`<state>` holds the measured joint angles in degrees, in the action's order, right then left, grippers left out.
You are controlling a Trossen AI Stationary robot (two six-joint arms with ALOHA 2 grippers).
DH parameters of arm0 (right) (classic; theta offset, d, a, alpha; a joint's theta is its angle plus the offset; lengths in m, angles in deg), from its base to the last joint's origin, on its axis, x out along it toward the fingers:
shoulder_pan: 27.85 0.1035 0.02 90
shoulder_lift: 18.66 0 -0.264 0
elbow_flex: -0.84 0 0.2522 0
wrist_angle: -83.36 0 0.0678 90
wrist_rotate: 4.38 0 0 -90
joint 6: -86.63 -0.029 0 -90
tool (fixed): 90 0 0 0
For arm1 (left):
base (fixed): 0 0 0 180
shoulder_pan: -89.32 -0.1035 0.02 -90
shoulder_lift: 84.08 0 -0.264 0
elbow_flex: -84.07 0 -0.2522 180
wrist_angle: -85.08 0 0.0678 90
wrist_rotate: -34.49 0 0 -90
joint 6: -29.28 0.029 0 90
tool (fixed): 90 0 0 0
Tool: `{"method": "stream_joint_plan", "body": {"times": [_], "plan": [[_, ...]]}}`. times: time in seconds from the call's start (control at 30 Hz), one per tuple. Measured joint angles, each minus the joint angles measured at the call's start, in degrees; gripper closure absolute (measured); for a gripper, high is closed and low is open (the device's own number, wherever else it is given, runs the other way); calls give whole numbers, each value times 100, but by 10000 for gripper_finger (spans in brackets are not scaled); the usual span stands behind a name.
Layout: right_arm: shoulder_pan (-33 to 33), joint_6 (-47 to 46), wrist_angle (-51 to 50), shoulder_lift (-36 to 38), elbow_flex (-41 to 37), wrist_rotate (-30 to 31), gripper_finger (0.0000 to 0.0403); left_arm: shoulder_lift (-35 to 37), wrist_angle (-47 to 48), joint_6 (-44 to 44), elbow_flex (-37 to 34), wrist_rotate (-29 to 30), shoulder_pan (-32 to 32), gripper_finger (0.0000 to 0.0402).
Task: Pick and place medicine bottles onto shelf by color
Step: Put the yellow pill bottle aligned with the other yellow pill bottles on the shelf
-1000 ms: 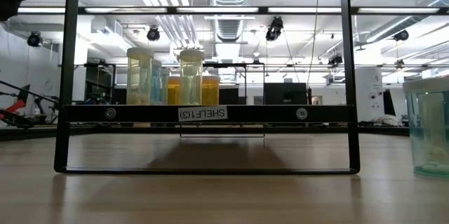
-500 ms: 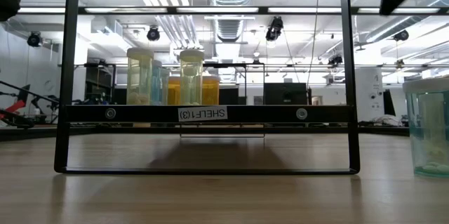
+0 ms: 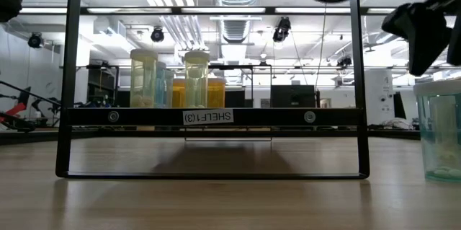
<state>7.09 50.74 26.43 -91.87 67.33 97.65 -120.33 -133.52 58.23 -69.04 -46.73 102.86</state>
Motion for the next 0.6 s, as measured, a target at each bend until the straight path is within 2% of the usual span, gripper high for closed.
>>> {"method": "stream_joint_plan", "body": {"times": [0.23, 0.4, 0.6], "plan": [[0, 210, 101, 2, -187, 2, 174, -9, -123, -7, 0, 2, 0, 197], [4, 296, 717, 2, -514, -4, 175, 0, -160, -5, 0, 60, 0, 197], [7, 295, 865, -4, -678, -49, 185, -9, -157, -5, 0, 76, -2, 197]]}}
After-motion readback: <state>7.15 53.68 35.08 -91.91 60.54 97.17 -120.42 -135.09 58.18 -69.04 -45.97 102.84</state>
